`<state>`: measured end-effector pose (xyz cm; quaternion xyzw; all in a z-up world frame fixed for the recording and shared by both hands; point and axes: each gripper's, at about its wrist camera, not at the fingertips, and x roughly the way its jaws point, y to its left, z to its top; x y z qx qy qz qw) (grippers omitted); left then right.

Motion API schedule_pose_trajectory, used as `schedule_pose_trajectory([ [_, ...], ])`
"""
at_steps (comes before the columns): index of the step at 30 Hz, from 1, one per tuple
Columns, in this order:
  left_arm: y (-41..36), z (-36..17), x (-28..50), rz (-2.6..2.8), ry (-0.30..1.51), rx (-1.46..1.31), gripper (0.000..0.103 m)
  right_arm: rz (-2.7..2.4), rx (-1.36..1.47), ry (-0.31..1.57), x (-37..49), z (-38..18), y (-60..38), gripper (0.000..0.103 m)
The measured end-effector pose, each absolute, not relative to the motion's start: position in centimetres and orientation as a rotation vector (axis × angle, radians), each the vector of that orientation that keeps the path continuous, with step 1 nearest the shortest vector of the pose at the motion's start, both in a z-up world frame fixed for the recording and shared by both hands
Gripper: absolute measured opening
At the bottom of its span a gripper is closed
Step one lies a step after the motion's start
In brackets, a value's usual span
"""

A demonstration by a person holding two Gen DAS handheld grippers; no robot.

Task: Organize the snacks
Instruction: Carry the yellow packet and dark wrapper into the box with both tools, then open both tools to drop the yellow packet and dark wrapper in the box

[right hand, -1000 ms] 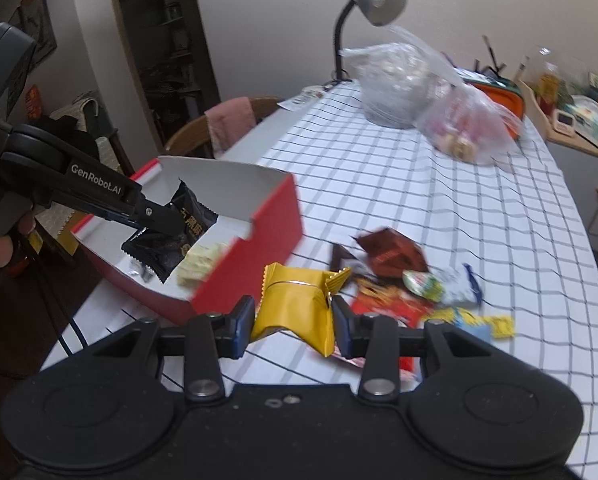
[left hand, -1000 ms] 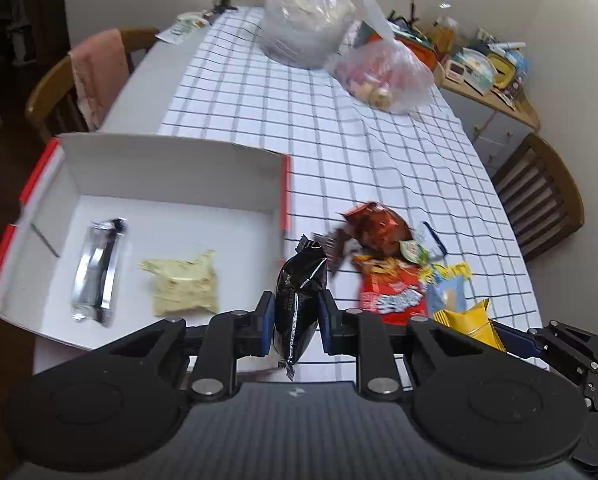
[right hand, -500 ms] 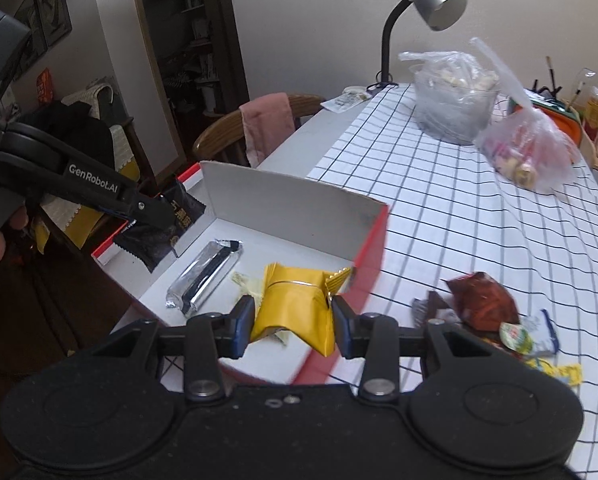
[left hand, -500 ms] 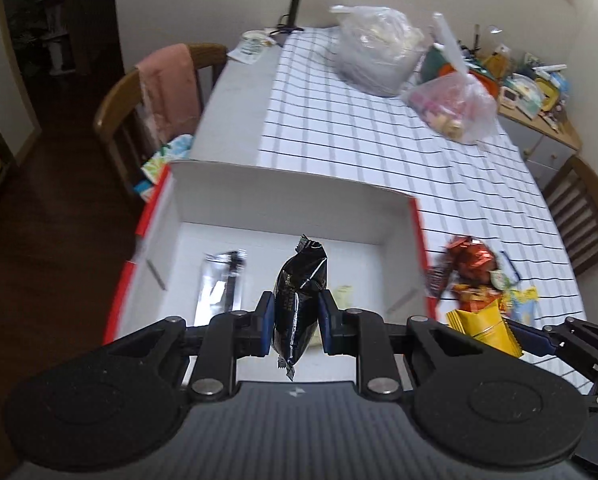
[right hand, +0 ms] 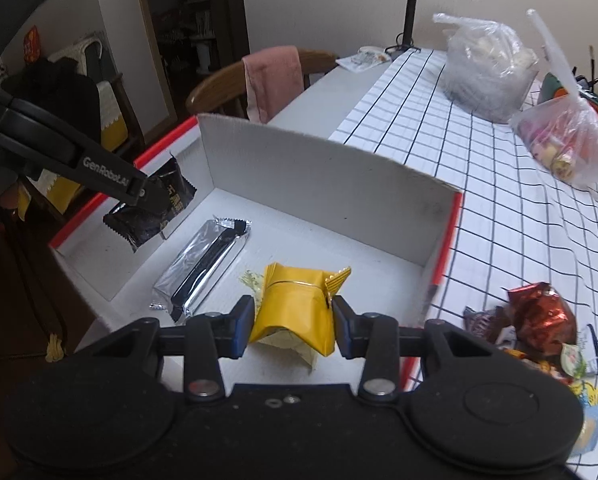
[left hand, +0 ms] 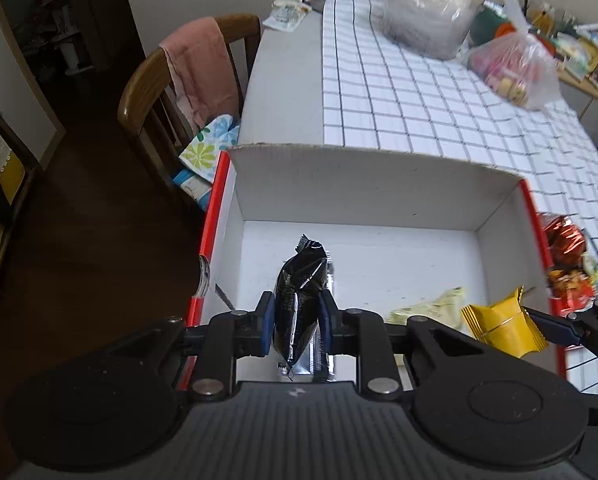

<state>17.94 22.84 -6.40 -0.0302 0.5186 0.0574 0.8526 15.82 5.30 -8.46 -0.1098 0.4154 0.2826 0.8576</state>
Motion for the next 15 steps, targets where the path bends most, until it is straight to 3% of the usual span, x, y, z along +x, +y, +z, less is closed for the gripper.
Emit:
schedule_pose_trajectory([
  [15,22.0,-10.9,20.3,0.109,1.229,0.022,0.022,0.541,-0.264,0.937,18.5,-11.1,7.1,0.042],
])
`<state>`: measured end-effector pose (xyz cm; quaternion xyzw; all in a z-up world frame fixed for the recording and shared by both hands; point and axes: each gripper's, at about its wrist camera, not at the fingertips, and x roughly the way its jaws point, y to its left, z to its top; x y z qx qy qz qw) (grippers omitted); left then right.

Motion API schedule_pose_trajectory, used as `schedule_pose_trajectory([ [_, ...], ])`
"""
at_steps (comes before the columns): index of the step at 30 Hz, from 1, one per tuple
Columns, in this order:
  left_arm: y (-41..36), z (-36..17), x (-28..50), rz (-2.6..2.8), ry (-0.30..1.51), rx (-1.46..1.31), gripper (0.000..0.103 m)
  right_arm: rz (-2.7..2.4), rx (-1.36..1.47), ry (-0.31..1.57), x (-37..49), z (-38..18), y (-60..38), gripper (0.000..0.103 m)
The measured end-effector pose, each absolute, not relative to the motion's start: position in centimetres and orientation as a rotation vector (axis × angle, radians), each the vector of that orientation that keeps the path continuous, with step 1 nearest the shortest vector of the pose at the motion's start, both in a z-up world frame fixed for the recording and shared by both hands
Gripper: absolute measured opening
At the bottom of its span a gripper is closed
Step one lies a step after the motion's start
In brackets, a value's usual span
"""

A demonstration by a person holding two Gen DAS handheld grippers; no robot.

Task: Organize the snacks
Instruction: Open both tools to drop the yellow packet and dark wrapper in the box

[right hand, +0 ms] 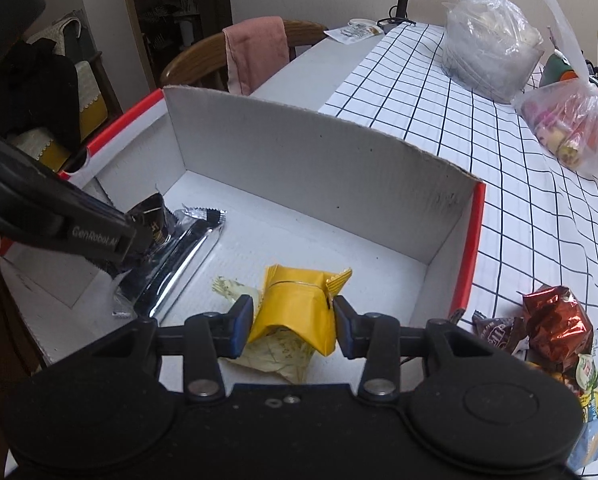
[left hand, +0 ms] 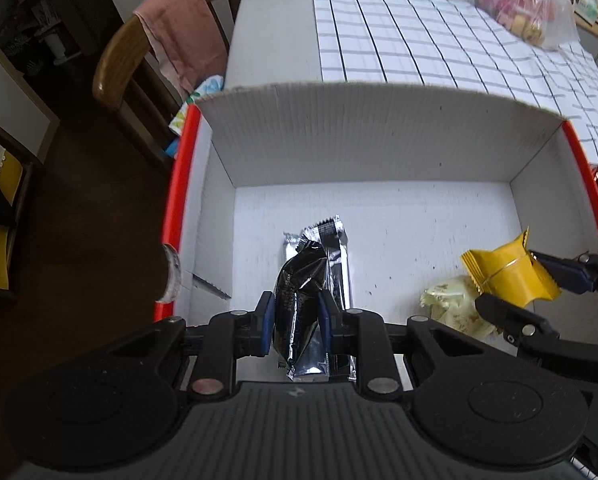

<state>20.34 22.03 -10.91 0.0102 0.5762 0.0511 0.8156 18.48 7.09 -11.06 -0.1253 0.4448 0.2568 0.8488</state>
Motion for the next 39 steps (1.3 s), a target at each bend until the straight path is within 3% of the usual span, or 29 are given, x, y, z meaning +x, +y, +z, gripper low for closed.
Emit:
schedule_pose_trajectory([
  [7,21.7,-11.2,20.1,0.105,1.231,0.032,0.023,0.541,-0.263,0.937,18.2,-11.0,7.2,0.046],
  [13,21.9,-10.8,19.8,0.109,1.223,0.015,0.024,0.552,-0.226,0.927,17.8,-10.3,6.8,0.061],
  [18,22.3,-10.0,19.0,0.099,1.202,-0.014,0.025,0.556,-0.180,0.916,17.3,-9.4,5.9,0.063],
  [24,22.3,-8.3,17.8,0.076,1.152,-0.050,0.034,0.573,-0.133,0.885,16.4,-7.9,4.5,0.070],
  [26,22.2,-7.6,17.3,0.070,1.130,-0.060,0.047,0.575,-0.115,0.872,16.1,-7.3,3.9,0.073],
  [28,22.0,-7.0,16.8,0.056,1.104,-0.070,0.052,0.578,-0.096,0.856,15.8,-6.6,3.3,0.075],
  [32,21.5,-5.7,16.0,0.031,1.057,-0.087,0.060,0.584,-0.061,0.823,15.1,-5.2,2.0,0.083],
  [39,19.6,-3.3,14.0,-0.039,0.953,-0.107,0.070,0.583,-0.011,0.781,14.0,-3.5,-0.8,0.088],
])
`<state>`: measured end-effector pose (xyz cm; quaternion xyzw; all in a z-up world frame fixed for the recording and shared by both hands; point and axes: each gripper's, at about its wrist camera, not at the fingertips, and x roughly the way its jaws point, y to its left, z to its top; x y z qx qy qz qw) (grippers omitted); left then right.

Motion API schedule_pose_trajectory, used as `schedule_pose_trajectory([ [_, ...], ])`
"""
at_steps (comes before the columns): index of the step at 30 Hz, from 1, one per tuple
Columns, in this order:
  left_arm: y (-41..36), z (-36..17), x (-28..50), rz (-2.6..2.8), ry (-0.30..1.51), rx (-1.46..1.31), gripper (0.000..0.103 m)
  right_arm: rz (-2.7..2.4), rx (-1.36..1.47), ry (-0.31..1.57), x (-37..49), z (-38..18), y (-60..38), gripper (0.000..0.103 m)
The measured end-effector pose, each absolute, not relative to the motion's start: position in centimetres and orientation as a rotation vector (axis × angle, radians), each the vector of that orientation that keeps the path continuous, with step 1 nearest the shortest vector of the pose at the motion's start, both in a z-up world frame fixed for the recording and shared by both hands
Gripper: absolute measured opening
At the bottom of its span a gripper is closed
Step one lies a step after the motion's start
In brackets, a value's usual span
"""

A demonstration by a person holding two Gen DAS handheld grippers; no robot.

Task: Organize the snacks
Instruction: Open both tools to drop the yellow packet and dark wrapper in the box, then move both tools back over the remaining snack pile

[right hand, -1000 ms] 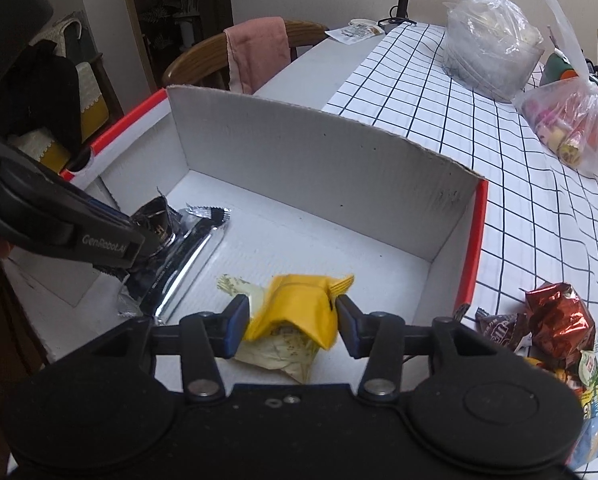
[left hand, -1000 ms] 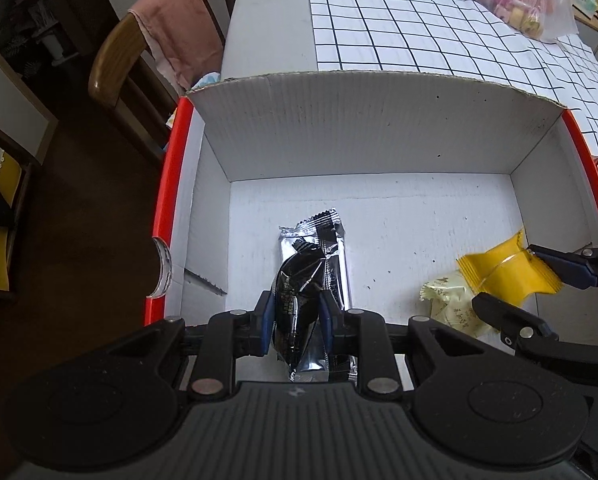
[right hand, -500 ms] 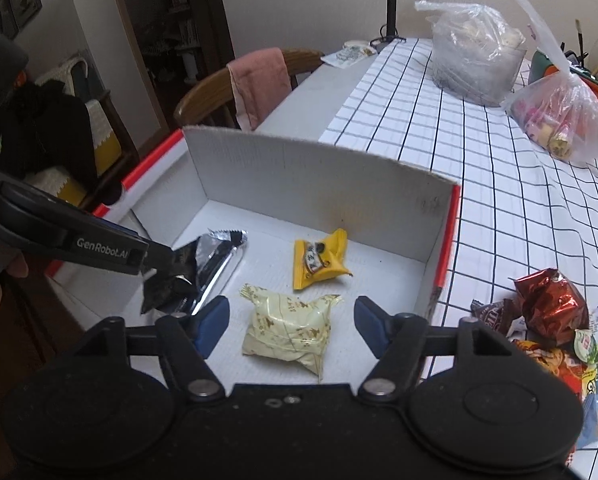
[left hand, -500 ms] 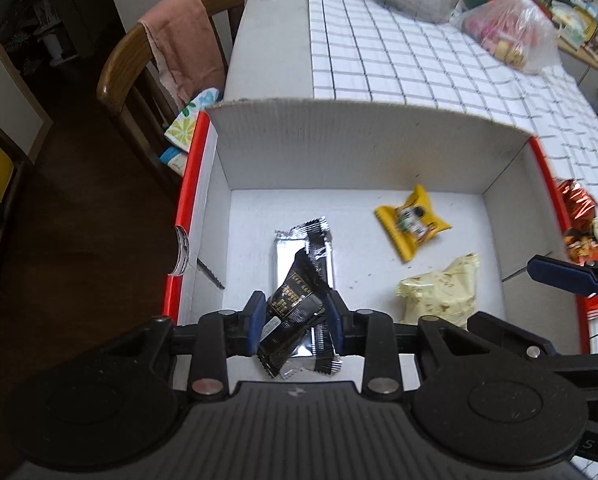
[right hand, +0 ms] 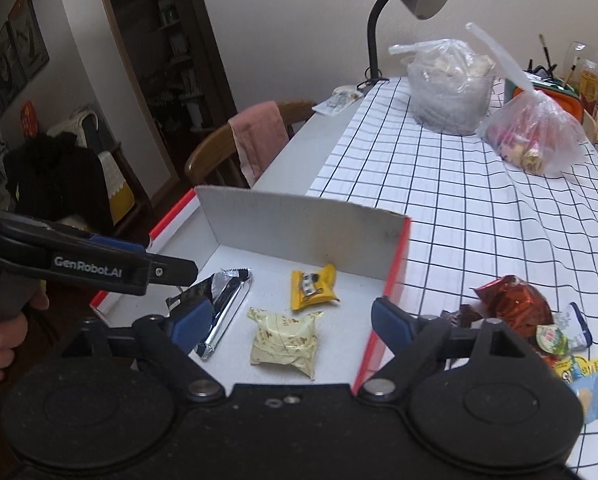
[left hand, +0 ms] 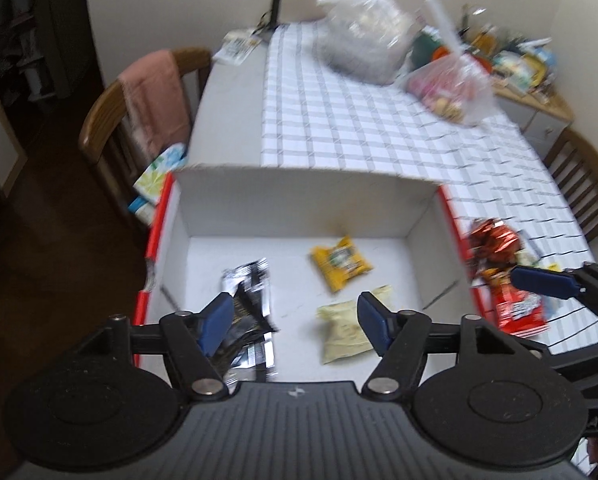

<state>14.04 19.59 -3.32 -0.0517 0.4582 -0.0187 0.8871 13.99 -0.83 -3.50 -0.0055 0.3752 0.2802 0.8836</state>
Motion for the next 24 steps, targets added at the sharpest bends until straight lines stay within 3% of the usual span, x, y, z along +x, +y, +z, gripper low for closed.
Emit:
schedule_pose_trajectory([
  [2,18.8,-2.7,13.6,-0.051,0.915,-0.107,0.071,0.573,-0.002,0.768,13.7,-3.1,-1.8,0.098],
  [7,16.6,-1.7,12.7,-0.100,0.860,-0.117,0.075,0.555,0.026,0.747,13.0,-2.6,-4.6,0.102],
  [13,12.9,-1.5,12.4,-0.150,0.840,-0.142,0.081,0.514,0.020,0.734,12.3,-2.4,-9.2,0.103],
  [24,2.7,-3.5,13.6,-0.214,0.911,-0.088,0.081,0.404,-0.051,0.799,12.9,-4.9,-19.8,0.103],
])
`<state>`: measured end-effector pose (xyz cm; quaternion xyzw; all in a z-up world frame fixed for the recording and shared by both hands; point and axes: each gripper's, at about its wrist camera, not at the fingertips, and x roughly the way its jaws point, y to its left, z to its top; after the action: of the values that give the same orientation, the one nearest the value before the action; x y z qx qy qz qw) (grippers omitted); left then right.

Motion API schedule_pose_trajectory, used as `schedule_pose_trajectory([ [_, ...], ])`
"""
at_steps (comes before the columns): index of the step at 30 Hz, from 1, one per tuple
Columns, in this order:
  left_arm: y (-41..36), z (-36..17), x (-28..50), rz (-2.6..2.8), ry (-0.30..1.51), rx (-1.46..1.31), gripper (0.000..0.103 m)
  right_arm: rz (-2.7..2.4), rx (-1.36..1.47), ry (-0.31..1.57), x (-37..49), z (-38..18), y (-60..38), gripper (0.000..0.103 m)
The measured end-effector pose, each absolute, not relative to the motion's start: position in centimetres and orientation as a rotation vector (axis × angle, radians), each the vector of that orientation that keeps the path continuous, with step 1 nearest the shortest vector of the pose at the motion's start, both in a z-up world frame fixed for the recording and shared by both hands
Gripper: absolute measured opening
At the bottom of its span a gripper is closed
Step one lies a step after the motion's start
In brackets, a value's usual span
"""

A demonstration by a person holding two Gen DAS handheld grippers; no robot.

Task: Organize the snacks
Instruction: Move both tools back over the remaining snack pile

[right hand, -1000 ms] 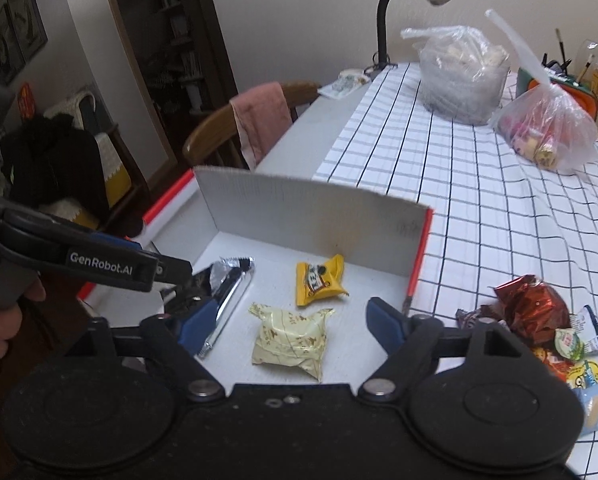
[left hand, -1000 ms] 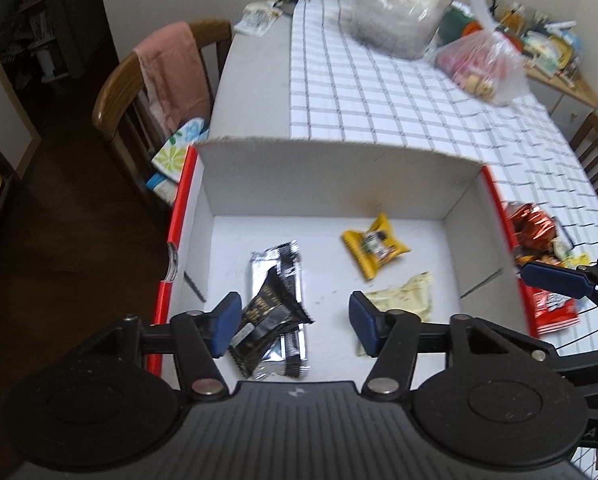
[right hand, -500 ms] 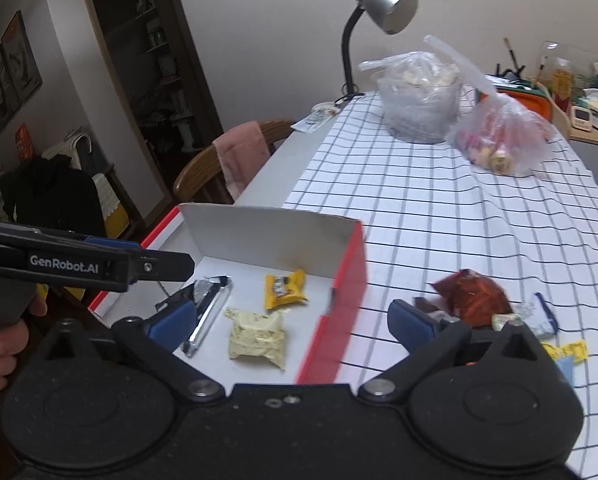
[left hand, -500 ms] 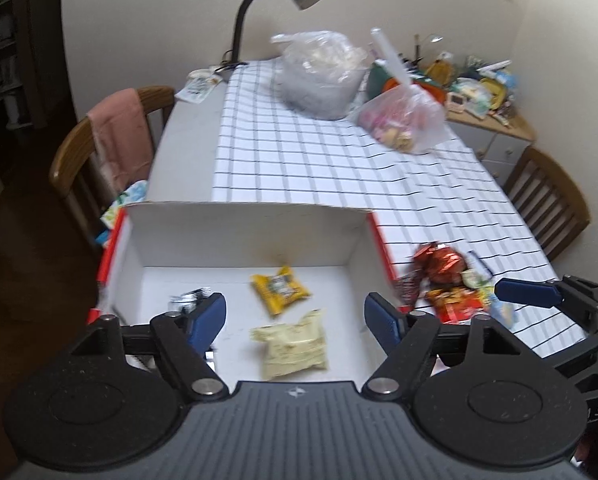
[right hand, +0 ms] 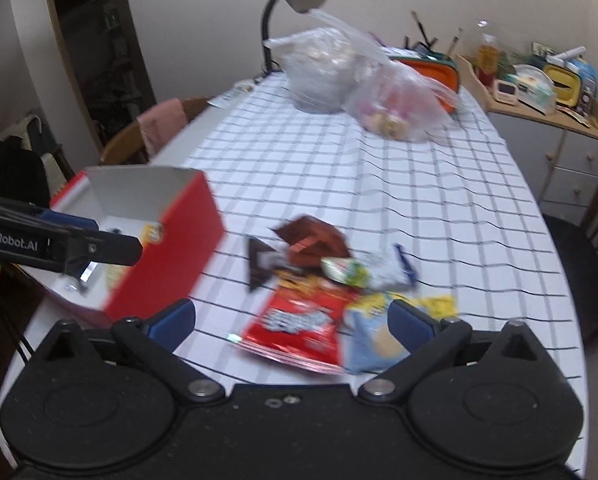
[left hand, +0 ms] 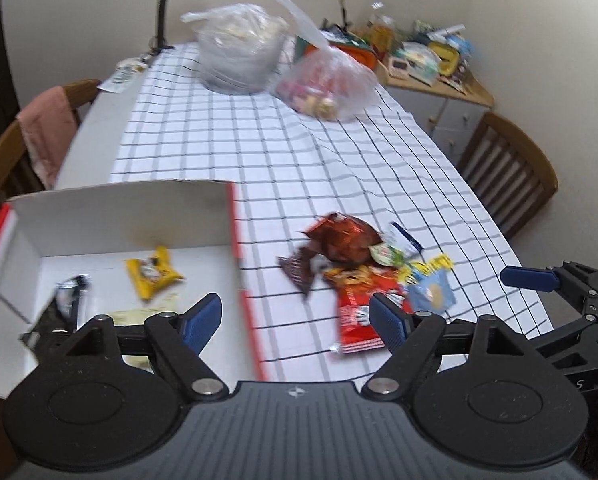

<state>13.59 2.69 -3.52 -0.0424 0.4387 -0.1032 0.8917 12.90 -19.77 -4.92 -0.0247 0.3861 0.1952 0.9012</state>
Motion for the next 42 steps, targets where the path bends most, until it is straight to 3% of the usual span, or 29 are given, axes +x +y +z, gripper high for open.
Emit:
schedule_pose_trajectory([
  [18,-8.2,-9.9,20.5,-0.178,1.126,-0.065,0.081,0.456,-0.108,0.916,17.0,-11.0,-27.4,0.102],
  [42,-11.0,-16.3,25.9,-0.082,1.321,-0.068,0.081,0.453,-0.149,0.991,21.8,-16.7,-25.6,0.100],
])
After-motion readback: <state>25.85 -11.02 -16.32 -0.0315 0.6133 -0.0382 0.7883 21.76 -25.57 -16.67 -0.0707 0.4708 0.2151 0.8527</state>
